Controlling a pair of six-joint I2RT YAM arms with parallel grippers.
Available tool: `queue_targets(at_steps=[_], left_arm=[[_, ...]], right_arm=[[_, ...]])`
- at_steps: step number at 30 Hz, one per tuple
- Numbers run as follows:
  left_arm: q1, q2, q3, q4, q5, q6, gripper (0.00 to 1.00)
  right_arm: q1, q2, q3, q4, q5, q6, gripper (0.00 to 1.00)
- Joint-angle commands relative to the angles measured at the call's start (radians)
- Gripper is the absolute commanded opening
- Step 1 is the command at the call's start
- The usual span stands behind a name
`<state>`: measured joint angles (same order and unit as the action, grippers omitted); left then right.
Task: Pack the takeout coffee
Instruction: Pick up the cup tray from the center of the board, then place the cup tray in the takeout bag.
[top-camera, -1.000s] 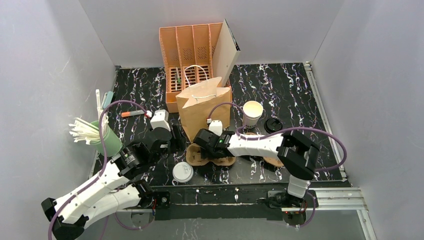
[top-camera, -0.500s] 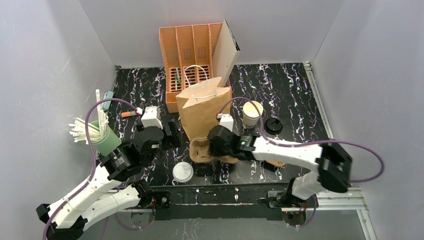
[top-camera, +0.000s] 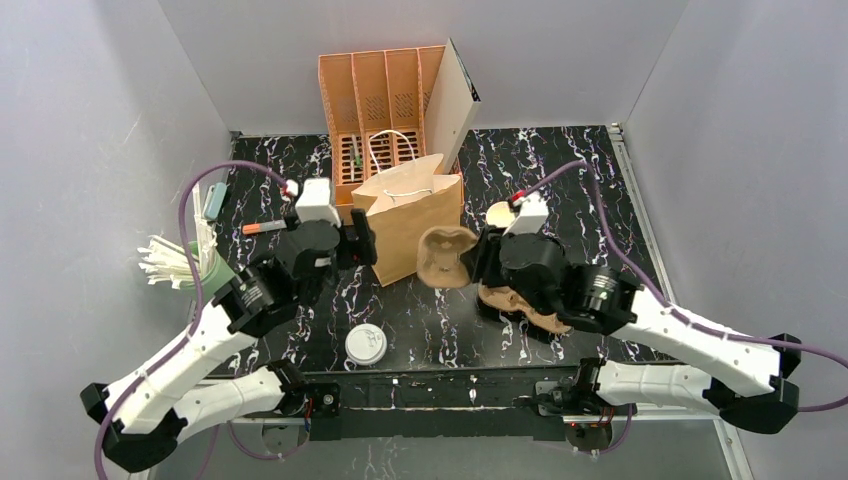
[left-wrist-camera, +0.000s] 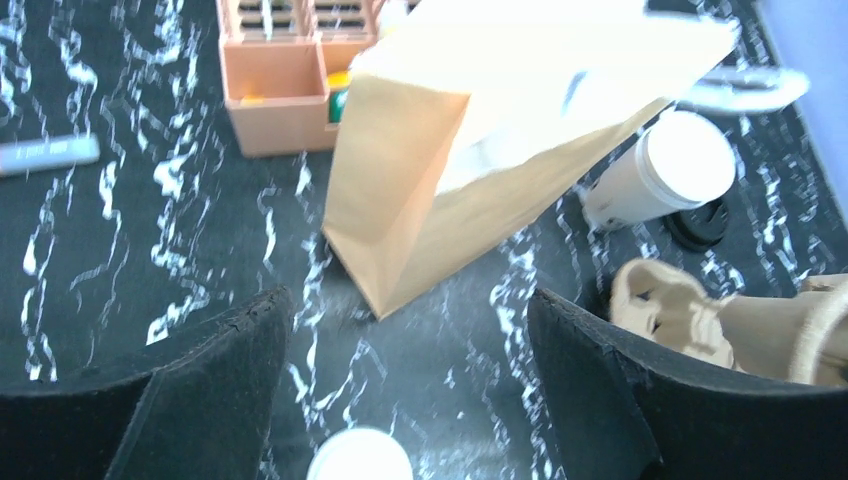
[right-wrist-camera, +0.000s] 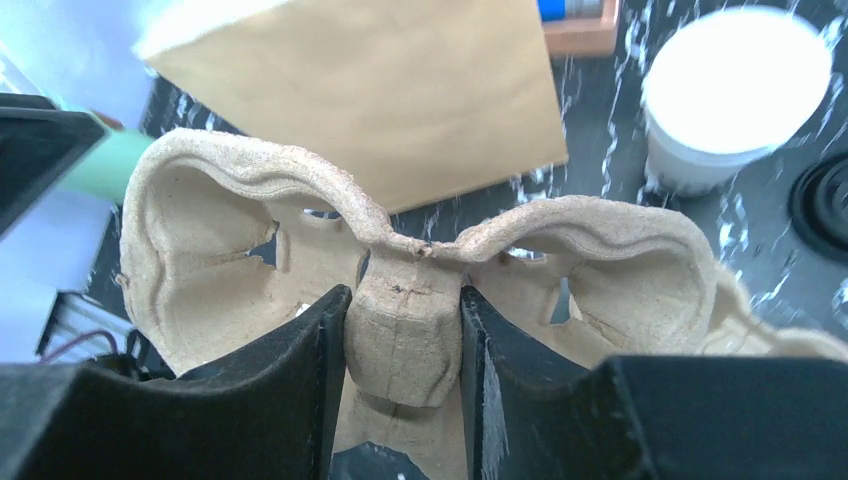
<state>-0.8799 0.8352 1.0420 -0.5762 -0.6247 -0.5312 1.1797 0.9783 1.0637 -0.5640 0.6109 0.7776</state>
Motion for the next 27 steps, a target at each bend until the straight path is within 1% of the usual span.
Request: queue_targets(at_steps=[1, 4, 6, 8, 9, 11, 13, 15, 17, 21, 24, 27], left_arm=[[0.009, 0.108, 0.154, 0.09, -0.006, 0.094, 0.83], [0.033, 0.178, 0.252, 0.079, -0.013, 0.139, 0.8], [0.078, 0.251, 0.34, 0.021, -0.002, 0.153, 0.77], [0.16, 0.314, 0.398, -0.012, 0.067, 0.155, 0.75], [0.212, 0.338, 0.412, -0.015, 0.126, 0.146, 0.74], [0.301, 0.366, 0.425, -0.003, 0.238, 0.124, 0.74], [0.358, 0.388, 0.433, 0.008, 0.308, 0.102, 0.75], [0.388, 0.414, 0.442, 0.012, 0.366, 0.085, 0.76], [0.401, 0.445, 0.449, 0.01, 0.413, 0.068, 0.76], [0.413, 0.468, 0.449, 0.005, 0.465, 0.038, 0.78], [0.418, 0.469, 0.445, 0.001, 0.48, 0.023, 0.79], [0.42, 0.471, 0.435, 0.001, 0.493, 0.017, 0.8]], right_arm=[[-0.005, 0.024, 0.211, -0.055, 0.142, -0.188, 0.45], [-0.012, 0.125, 0.392, -0.072, 0.146, -0.296, 0.45], [-0.024, 0.23, 0.514, -0.095, 0.153, -0.356, 0.45], [-0.051, 0.307, 0.627, -0.097, 0.148, -0.412, 0.45], [-0.077, 0.339, 0.68, -0.09, 0.13, -0.438, 0.45], [-0.151, 0.395, 0.778, -0.076, 0.059, -0.468, 0.45], [-0.266, 0.448, 0.856, -0.049, -0.038, -0.489, 0.44], [-0.358, 0.511, 0.944, -0.044, -0.168, -0.483, 0.42], [-0.416, 0.573, 1.035, -0.04, -0.337, -0.473, 0.41], [-0.493, 0.663, 1.167, -0.007, -0.616, -0.422, 0.41], [-0.536, 0.688, 1.175, 0.05, -0.822, -0.363, 0.41], [-0.565, 0.684, 1.112, 0.145, -0.998, -0.301, 0.41]])
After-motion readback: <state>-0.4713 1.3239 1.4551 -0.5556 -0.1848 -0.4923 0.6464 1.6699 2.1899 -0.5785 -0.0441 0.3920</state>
